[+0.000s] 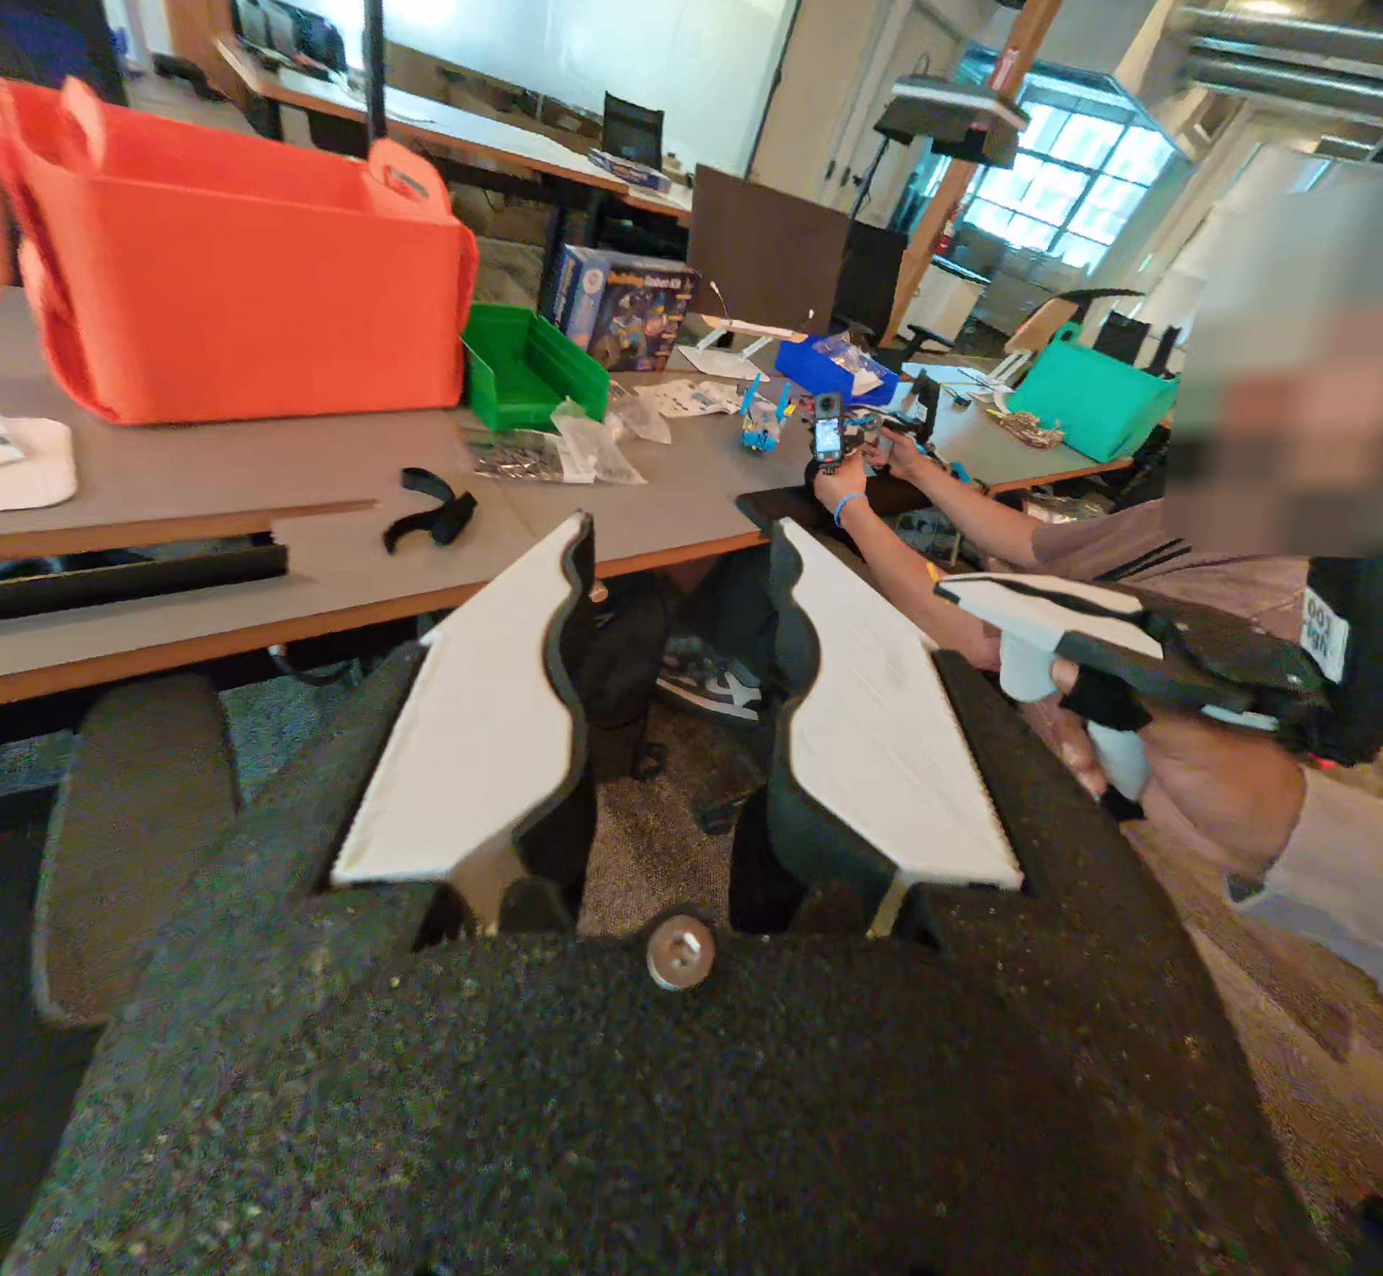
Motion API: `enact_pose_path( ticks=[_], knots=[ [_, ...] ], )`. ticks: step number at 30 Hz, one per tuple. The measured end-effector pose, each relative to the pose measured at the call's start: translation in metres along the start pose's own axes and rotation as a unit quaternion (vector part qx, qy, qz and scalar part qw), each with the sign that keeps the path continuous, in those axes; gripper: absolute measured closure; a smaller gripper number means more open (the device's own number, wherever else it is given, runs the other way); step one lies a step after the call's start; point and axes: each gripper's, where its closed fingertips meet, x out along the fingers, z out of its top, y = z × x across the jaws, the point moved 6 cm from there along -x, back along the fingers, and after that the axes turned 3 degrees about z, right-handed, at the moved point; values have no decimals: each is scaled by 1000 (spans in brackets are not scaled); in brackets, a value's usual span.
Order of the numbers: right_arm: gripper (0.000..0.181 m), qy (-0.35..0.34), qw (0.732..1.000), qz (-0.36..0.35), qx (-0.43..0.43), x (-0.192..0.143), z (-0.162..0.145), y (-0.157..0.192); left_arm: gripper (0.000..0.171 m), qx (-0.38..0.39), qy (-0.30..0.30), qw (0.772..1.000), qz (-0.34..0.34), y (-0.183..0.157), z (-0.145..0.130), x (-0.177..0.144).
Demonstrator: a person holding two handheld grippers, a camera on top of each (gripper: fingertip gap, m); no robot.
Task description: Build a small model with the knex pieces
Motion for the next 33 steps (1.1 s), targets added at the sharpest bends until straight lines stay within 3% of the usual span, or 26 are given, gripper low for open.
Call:
enact_pose_path(
  ticks=[4, 10, 16, 20, 24, 28, 33],
  knots=[
    [179, -7, 998, 42, -35, -1, 29, 58, 129, 39, -29, 997, 66, 10, 22, -76],
    [178, -9, 991, 112, -73, 15, 50, 180, 131, 36, -44, 981, 185, 71, 32, -221],
    [178, -46, 973, 198, -107, 57, 85, 371, 131, 42, -62, 957, 279, 146, 27, -425],
    [179, -56, 956, 275, -87, 82, 105, 525, 131, 42, -25, 944, 328, 196, 9, -570],
    [179, -42, 926, 362, -99, 111, 111, 662, 119, 19, -7, 917, 397, 244, 2, -694],
    [179, -18, 896, 432, -103, 150, 105, 764, 114, -32, -14, 888, 458, 303, -12, -775],
    [179, -6, 873, 481, -86, 235, 90, 863, 124, -72, -54, 865, 493, 386, -5, -808]
  ],
)
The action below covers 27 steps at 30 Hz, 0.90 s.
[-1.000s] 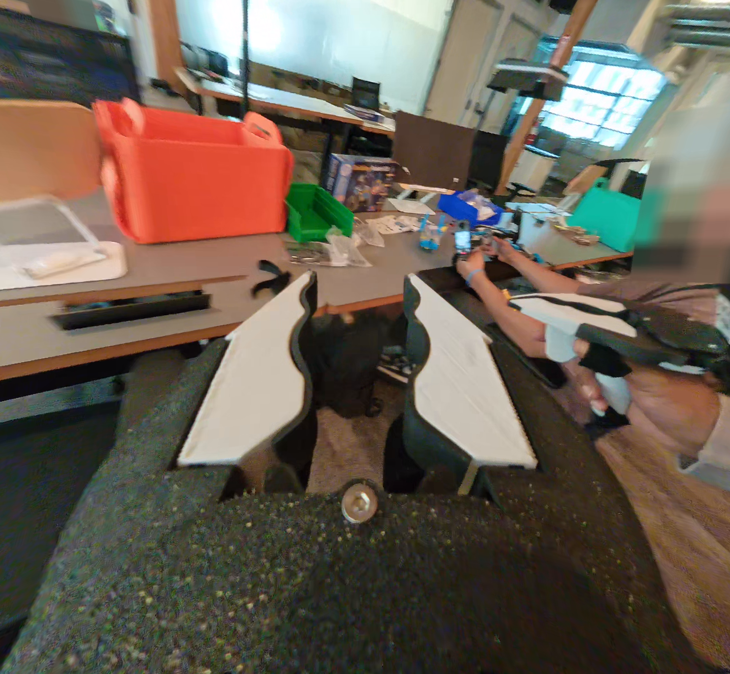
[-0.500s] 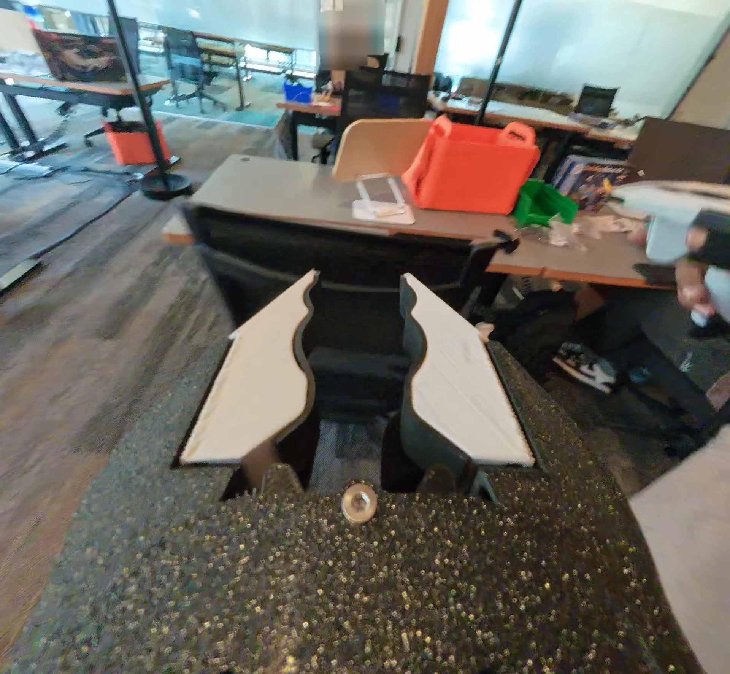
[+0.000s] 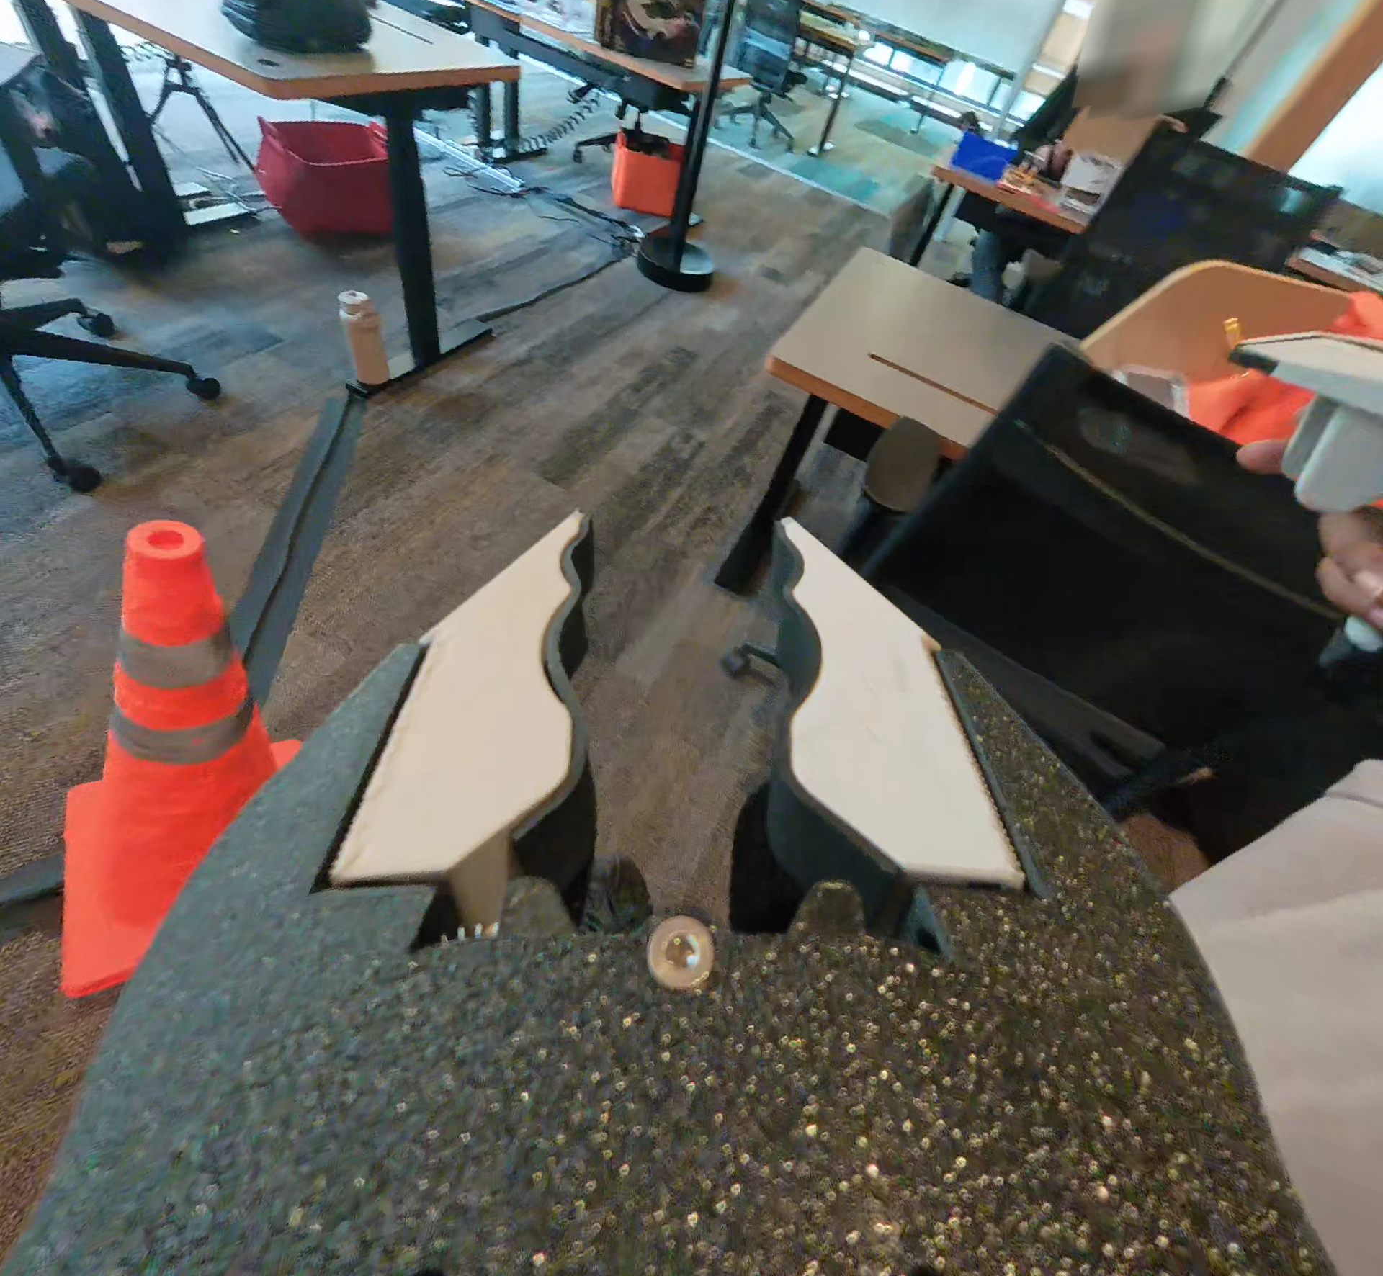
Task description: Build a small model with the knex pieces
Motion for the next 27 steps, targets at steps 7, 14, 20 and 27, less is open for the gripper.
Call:
enact_pose_path(
  ticks=[7, 14, 20, 27],
  knots=[
    [179, -24, 998, 54, -23, 237, 17, -68, 125, 7, 17, 995, 101, 137, 85, 98],
    [179, -60, 989, 107, -83, 421, 105, -132, 126, -12, -27, 983, 181, 277, 180, 185],
    [179, -12, 998, 63, -28, 536, 92, -204, 126, -27, -16, 990, 137, 373, 206, 336],
    [179, 20, 998, -46, 44, 685, 107, -268, 126, -31, -12, 999, 6, 508, 309, 549]
  ],
)
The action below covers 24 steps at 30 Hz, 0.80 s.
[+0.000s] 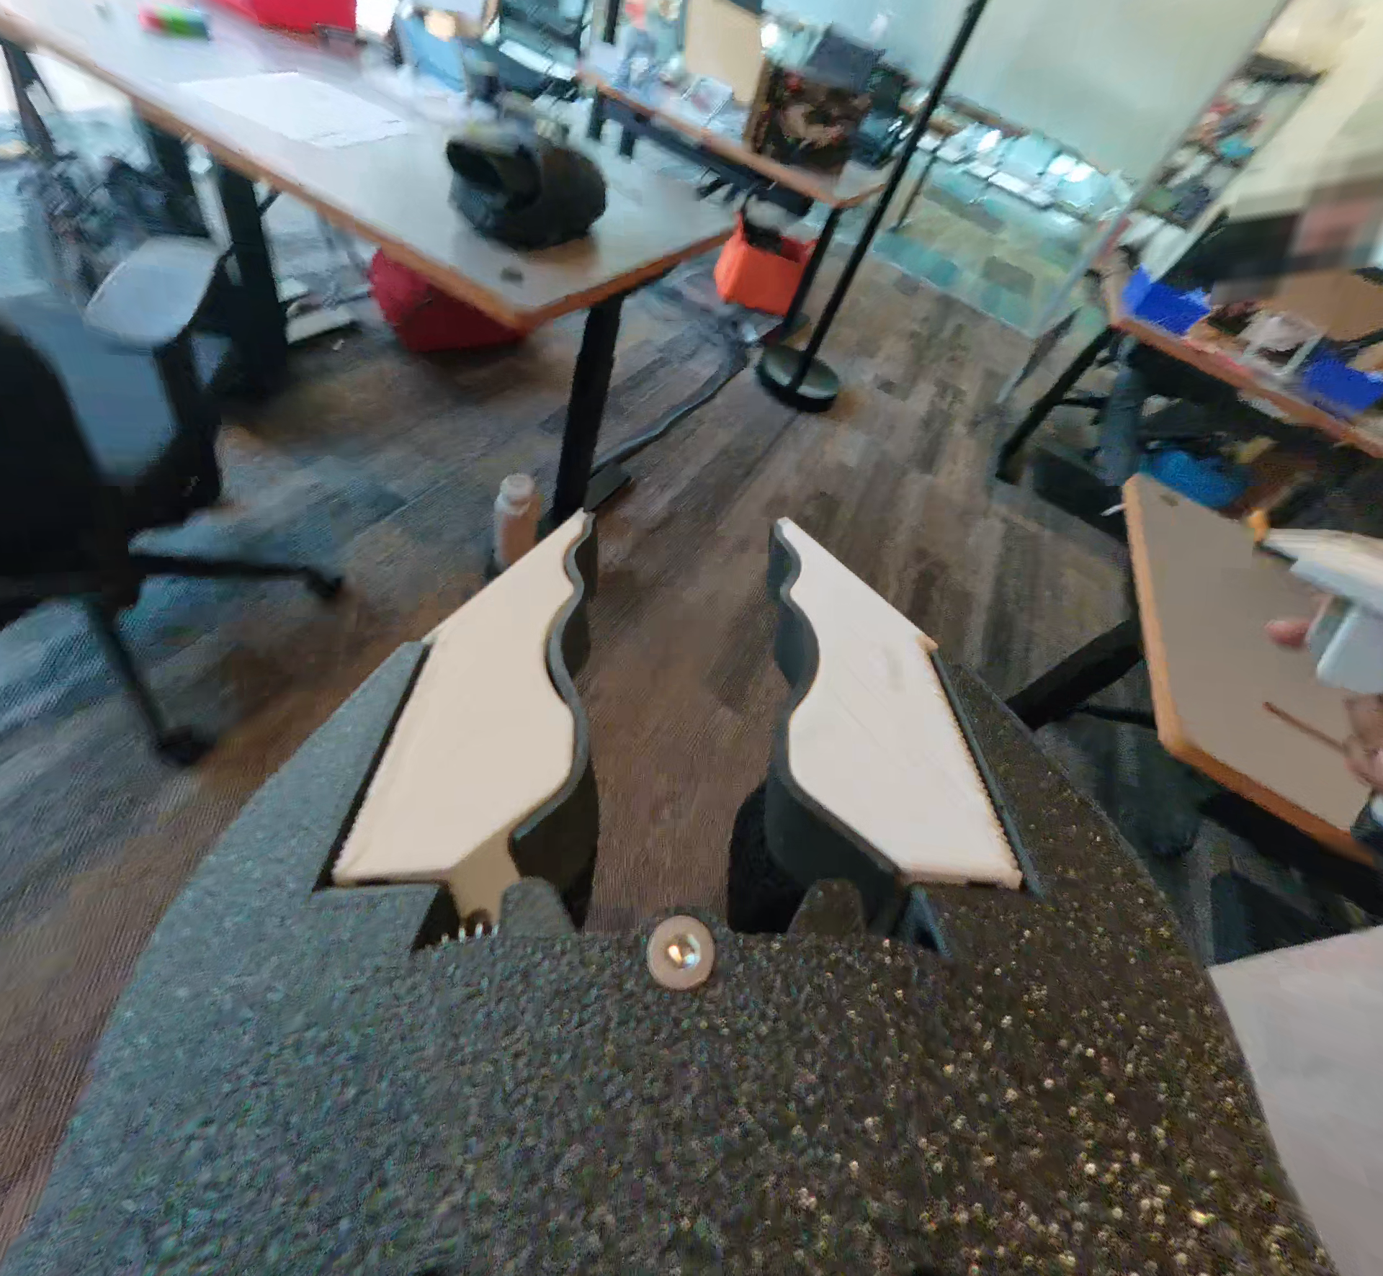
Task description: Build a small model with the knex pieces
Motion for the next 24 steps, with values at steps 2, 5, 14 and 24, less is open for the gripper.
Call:
enact_pose_path(
  ticks=[2, 5, 14, 24],
  knots=[
    [179, -8, 1000, 28, 11, 54, 20, 1, 126, 17, -26, 999, -36, 30, 56, 51],
    [179, -2, 998, 57, -21, 134, 43, 2, 123, 47, -52, 997, -43, 78, 131, 105],
    [179, 34, 980, 192, -34, 418, 68, -10, 123, 41, -34, 988, 142, 270, 155, 141],
    [178, -3, 926, 351, -139, 760, 175, 50, 122, -41, -54, 928, 367, 464, 240, 102]
  ],
)
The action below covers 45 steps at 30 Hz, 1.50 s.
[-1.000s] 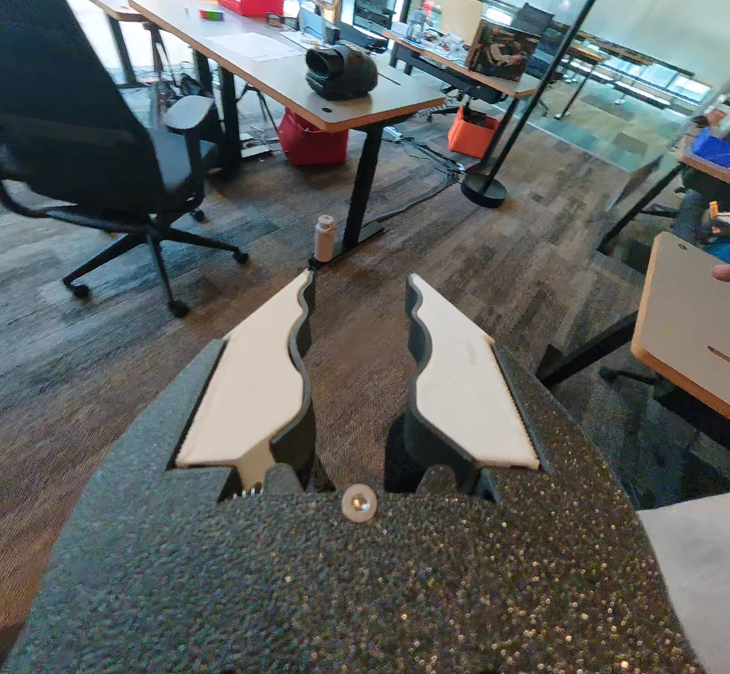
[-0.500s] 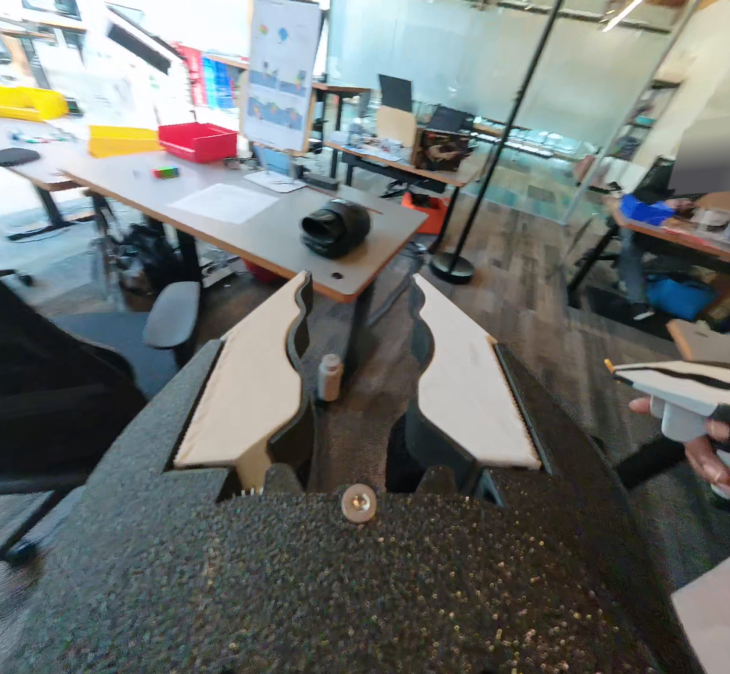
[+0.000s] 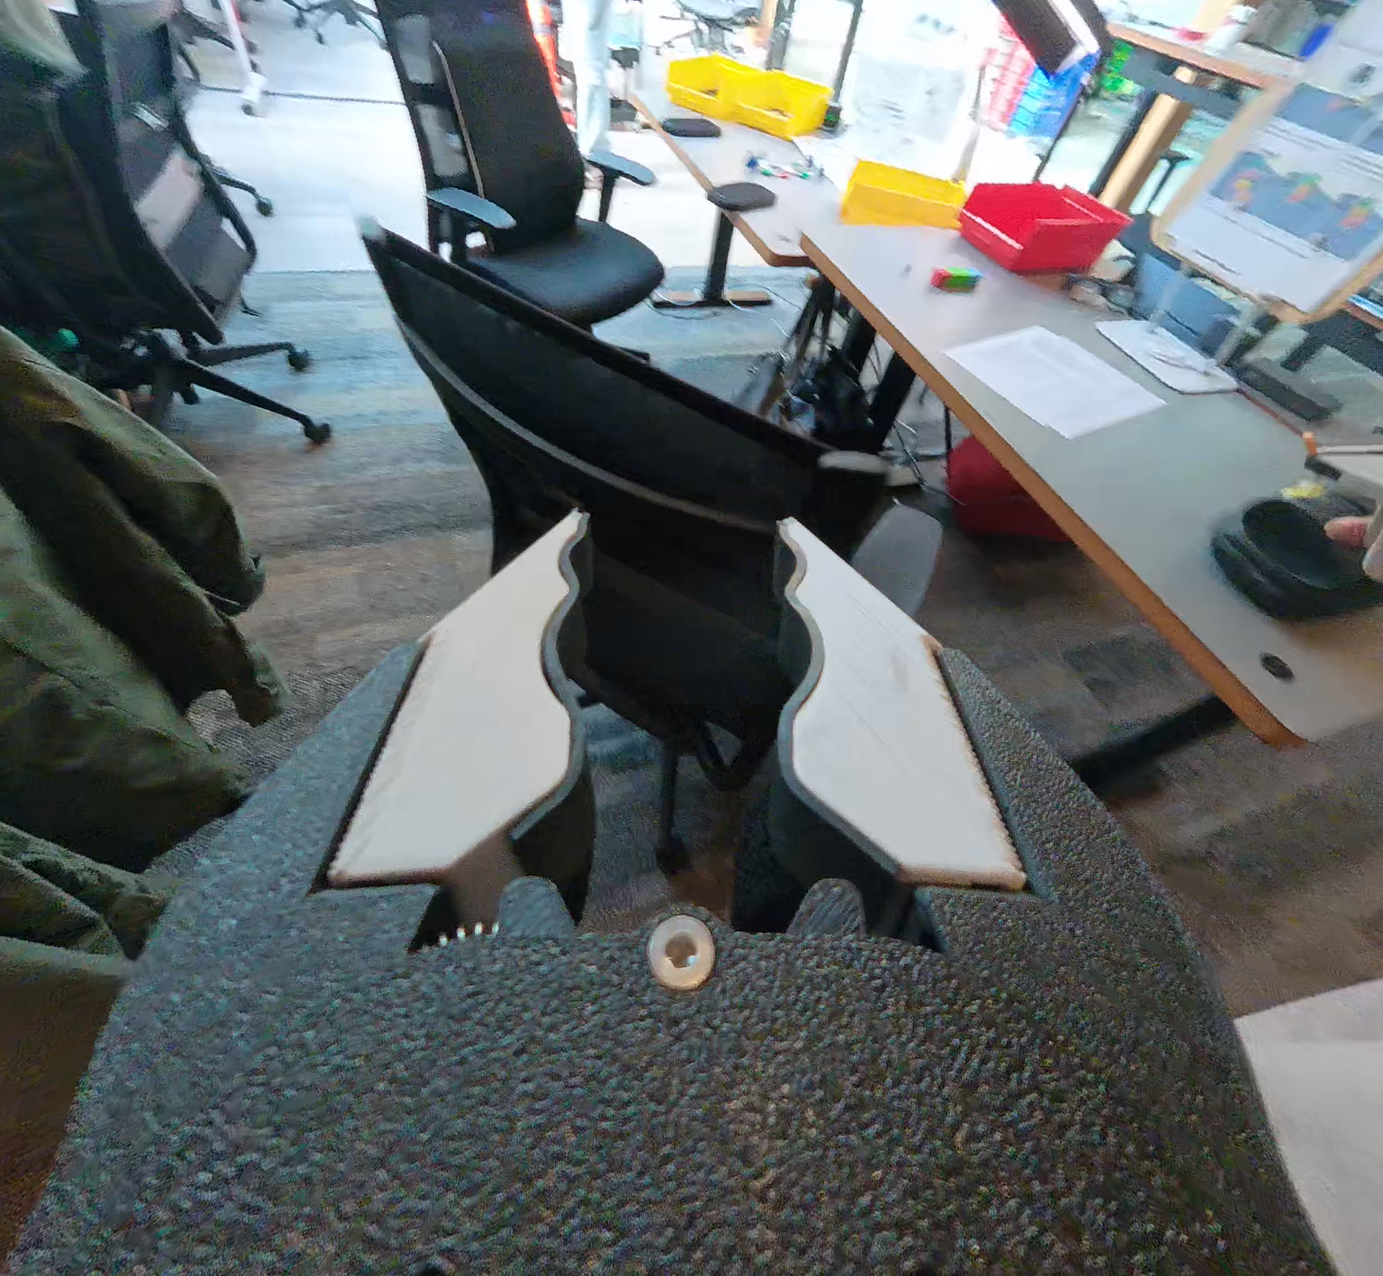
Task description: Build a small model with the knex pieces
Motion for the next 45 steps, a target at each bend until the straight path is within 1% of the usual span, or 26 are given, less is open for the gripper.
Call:
enact_pose_path(
  ticks=[2, 5, 7, 10, 11, 13, 15, 17, 19, 21, 24, 26, 28, 30, 32, 35, 36, 38, 41, 43, 45],
  knots=[
    [179, -15, 999, 25, -17, 56, 28, -12, 122, 0, -12, 1000, 15, 24, 13, 21],
    [180, -44, 998, 34, -15, 133, 61, -21, 122, 20, -21, 999, 29, 69, 21, 62],
    [179, -56, 998, 16, -8, 178, 76, -24, 123, 42, -28, 999, 20, 106, 28, 99],
    [179, -57, 998, -33, -3, 239, 92, -26, 123, 88, -32, 995, -32, 164, 48, 161],
    [179, -49, 997, -57, -2, 258, 96, -26, 123, 106, -39, 992, -55, 184, 59, 182],
    [179, -27, 993, -110, 25, 295, 104, -27, 120, 120, -28, 987, -105, 219, 89, 224],
    [179, -21, 990, -127, 49, 328, 117, -22, 120, 129, -41, 981, -141, 251, 127, 267],
    [179, 11, 989, -143, 39, 358, 127, -22, 119, 130, -53, 975, -171, 278, 163, 314],
    [179, 26, 986, -162, 36, 385, 135, -29, 119, 125, -75, 971, -188, 301, 192, 362],
    [179, 31, 982, -180, 45, 413, 138, -41, 119, 119, -86, 970, -192, 321, 208, 411],
    [179, 41, 979, -194, 55, 463, 129, -68, 119, 90, -74, 975, -189, 349, 217, 479],
    [179, 38, 977, -201, 63, 503, 113, -91, 119, 82, -63, 977, -187, 368, 218, 515],
    [179, 29, 972, -216, 86, 546, 95, -119, 119, 99, -40, 979, -173, 393, 214, 551],
    [179, 13, 967, -231, 104, 581, 90, -139, 120, 98, -8, 981, -167, 417, 213, 586],
    [179, -1, 963, -257, 82, 597, 98, -148, 119, 94, 0, 981, -170, 433, 219, 622],
    [179, 10, 943, -325, 69, 590, 105, -157, 120, 143, -1, 973, -181, 439, 230, 683],
    [179, 14, 934, -348, 79, 585, 105, -159, 120, 154, -1, 969, -194, 436, 234, 706],
    [179, 17, 916, -389, 100, 577, 109, -162, 119, 144, 10, 960, -238, 424, 241, 754],
    [179, 61, 891, -444, 80, 576, 119, -172, 120, 133, 20, 944, -300, 402, 256, 828],
    [179, 74, 875, -471, 82, 585, 127, -186, 119, 121, 18, 935, -333, 390, 266, 879],
    [179, 83, 856, -504, 81, 602, 136, -203, 119, 102, 25, 923, -370, 379, 274, 932]
  ],
)
